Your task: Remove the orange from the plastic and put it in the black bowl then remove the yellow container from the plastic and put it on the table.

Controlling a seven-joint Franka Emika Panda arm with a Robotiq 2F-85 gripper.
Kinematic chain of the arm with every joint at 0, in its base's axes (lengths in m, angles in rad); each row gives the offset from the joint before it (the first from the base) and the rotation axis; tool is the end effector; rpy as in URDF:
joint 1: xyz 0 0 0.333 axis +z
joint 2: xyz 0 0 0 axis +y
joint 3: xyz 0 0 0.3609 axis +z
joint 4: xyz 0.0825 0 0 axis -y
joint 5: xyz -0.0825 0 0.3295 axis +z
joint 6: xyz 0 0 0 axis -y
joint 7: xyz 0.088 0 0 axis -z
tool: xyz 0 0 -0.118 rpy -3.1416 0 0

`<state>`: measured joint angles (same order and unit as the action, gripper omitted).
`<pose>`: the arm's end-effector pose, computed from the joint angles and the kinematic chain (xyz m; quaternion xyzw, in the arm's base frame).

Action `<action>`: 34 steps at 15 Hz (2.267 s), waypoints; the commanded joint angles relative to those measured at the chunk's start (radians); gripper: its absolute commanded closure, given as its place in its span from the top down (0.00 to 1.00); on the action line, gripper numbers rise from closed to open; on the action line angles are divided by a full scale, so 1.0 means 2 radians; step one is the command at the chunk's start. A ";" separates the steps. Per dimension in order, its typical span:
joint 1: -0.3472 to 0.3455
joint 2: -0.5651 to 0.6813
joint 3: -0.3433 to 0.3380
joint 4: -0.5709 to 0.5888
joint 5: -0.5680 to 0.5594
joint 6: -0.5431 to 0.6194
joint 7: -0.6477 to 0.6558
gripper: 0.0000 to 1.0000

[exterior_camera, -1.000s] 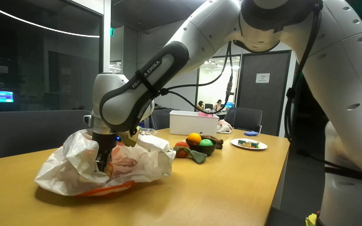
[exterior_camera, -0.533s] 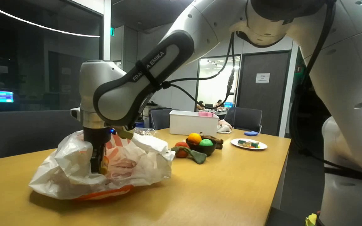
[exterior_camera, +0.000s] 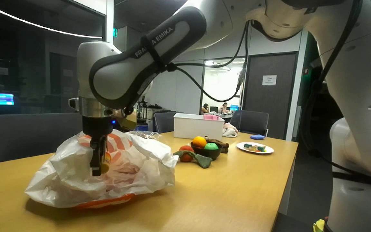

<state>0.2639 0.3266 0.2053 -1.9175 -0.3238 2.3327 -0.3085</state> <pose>0.5447 0.2552 0.4018 0.8785 0.4667 0.0569 0.0854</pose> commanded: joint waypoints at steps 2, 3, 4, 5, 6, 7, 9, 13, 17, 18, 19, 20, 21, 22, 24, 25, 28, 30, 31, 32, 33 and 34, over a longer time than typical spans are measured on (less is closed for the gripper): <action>-0.017 -0.050 0.014 -0.016 0.072 -0.094 -0.003 0.33; -0.012 -0.060 0.008 -0.017 0.062 -0.131 0.016 0.33; -0.009 -0.067 0.006 -0.016 0.062 -0.169 0.034 0.33; -0.011 -0.076 0.010 -0.017 0.074 -0.204 0.033 0.33; -0.014 -0.086 0.015 -0.017 0.093 -0.232 0.029 0.33; -0.015 -0.096 0.016 -0.016 0.113 -0.262 0.031 0.33; -0.017 -0.128 0.016 -0.028 0.145 -0.289 0.040 0.33; -0.013 -0.227 0.010 -0.088 0.115 -0.275 0.113 0.33; -0.028 -0.330 -0.001 -0.167 0.088 -0.267 0.170 0.33; -0.033 -0.355 -0.004 -0.186 0.082 -0.265 0.182 0.33; -0.039 -0.375 -0.008 -0.203 0.078 -0.260 0.194 0.33; -0.047 -0.394 -0.014 -0.222 0.073 -0.252 0.204 0.33; -0.056 -0.409 -0.019 -0.241 0.068 -0.242 0.215 0.33; -0.066 -0.420 -0.025 -0.260 0.060 -0.227 0.226 0.33; -0.091 -0.432 -0.036 -0.299 0.041 -0.181 0.251 0.33; -0.104 -0.434 -0.040 -0.319 0.029 -0.154 0.266 0.33; -0.153 -0.410 -0.046 -0.366 -0.025 -0.034 0.314 0.33; -0.188 -0.392 -0.040 -0.388 -0.069 0.048 0.355 0.33; -0.182 -0.380 -0.059 -0.394 -0.093 0.089 0.379 0.33; -0.185 -0.362 -0.067 -0.398 -0.108 0.131 0.404 0.33; -0.195 -0.344 -0.067 -0.402 -0.127 0.173 0.431 0.33; -0.197 -0.326 -0.072 -0.403 -0.140 0.213 0.454 0.33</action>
<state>-0.1082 -0.4111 0.0821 -2.7197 -0.5181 2.5632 0.4650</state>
